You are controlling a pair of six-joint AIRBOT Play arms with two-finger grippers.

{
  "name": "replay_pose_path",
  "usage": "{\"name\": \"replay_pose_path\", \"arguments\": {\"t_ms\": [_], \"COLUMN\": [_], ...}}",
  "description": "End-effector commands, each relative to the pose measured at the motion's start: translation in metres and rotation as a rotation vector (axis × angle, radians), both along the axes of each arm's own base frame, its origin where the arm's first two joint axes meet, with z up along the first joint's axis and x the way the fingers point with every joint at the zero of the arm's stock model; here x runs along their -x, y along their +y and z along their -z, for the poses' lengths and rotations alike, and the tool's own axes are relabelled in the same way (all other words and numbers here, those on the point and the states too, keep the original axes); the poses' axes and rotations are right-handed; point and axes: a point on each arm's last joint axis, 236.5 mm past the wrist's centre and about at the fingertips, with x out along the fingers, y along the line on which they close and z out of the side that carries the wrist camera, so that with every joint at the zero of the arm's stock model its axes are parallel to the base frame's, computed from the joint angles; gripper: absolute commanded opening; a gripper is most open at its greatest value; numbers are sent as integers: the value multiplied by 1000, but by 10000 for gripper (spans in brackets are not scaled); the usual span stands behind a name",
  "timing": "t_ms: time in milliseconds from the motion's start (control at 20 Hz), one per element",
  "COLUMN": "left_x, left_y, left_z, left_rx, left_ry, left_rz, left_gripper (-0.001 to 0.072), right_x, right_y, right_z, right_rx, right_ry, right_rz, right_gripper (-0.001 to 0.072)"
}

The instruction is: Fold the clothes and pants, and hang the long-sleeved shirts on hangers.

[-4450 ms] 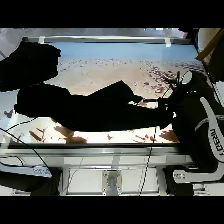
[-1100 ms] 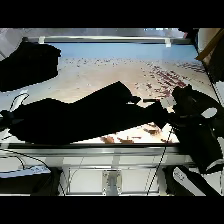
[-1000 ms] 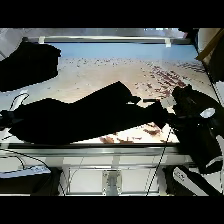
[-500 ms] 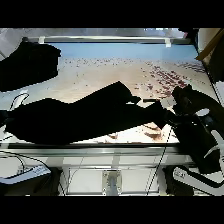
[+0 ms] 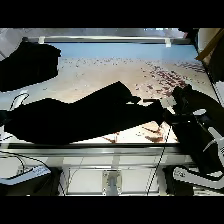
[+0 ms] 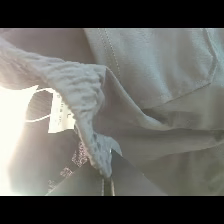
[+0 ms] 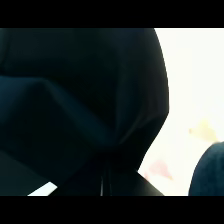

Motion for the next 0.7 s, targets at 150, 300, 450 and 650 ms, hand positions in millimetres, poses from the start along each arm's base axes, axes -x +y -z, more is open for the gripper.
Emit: {"name": "replay_pose_path", "arguments": {"t_ms": [150, 300, 450, 650], "left_x": [3, -3, -10, -10], "left_y": [30, 45, 54, 57], "left_z": [-24, -55, -85, -92], "left_rx": [-83, -150, -202, -193], "left_ry": [28, 4, -36, -39], "left_rz": [-82, -76, -75, -120], "left_gripper": [11, 11, 11, 11], "right_x": [-22, -17, 8, 43], "right_y": [18, 31, 46, 59], "right_z": [-96, -189, -267, -321], "right_rx": [-29, -30, 4, -7], "right_ry": [-154, -257, -345, -365], "right_rz": [-209, -278, -334, -238], "right_gripper": [9, 9, 8, 8]}}
